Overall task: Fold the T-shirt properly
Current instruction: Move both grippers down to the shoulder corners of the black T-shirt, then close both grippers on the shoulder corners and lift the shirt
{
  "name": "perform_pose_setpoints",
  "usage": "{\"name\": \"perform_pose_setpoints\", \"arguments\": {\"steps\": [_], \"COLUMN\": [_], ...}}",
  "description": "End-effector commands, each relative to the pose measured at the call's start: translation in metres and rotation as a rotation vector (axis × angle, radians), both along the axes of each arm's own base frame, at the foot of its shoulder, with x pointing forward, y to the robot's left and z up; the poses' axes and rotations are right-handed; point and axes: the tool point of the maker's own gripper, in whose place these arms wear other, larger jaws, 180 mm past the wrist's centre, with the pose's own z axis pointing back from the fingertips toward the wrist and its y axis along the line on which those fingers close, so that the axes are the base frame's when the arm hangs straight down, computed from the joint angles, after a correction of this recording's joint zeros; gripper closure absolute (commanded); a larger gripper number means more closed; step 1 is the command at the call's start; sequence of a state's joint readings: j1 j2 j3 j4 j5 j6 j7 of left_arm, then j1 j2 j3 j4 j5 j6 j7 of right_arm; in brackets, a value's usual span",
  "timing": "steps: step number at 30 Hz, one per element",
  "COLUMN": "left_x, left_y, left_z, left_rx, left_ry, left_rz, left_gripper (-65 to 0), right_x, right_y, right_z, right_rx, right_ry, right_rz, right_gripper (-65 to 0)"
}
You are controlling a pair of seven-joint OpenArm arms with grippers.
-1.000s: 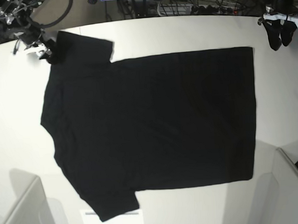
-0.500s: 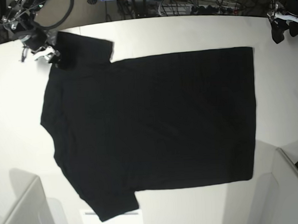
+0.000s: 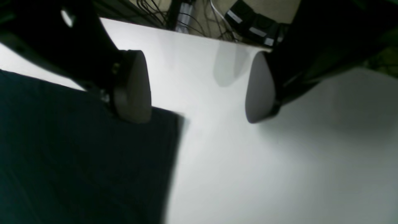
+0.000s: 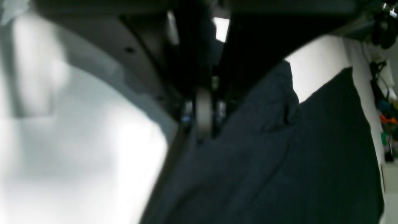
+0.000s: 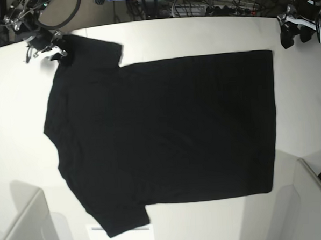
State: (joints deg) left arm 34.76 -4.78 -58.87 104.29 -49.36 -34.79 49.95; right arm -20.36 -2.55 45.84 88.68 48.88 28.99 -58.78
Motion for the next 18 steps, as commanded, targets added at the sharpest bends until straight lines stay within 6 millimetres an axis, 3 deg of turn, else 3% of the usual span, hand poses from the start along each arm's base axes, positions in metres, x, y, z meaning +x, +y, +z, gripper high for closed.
{"name": "perform_pose_setpoints", "arguments": {"steps": [1, 4, 11, 15, 18], "left_x": [0.004, 0.007, 0.007, 0.02, 0.028], "left_y": [0.0, 0.002, 0.011, -0.014, -0.018], "left_z": [0.008, 0.003, -0.032, -0.044, -0.053], "left_rx": [0.016, -0.009, -0.129, -0.178, -0.224], "left_ry": [-0.029, -0.028, -0.006, 0.018, 0.031], "left_rz": [-0.017, 0.016, 0.149, 0.084, 0.138], "left_gripper": [-45.4, -45.4, -45.4, -45.4, -45.4], "right_x": [-0.005, -0.007, -0.008, -0.008, -0.008], "right_y": [-0.003, -0.003, -0.003, -0.002, -0.002], "right_z": [-0.003, -0.003, -0.004, -0.004, -0.004], "right_rx": [-0.014, -0.014, -0.014, -0.013, -0.013], "right_ry": [0.038, 0.042, 0.045, 0.045, 0.045], "right_rz": [0.011, 0.009, 0.009, 0.013, 0.013], "right_gripper": [0.0, 0.0, 0.0, 0.0, 0.0]}}
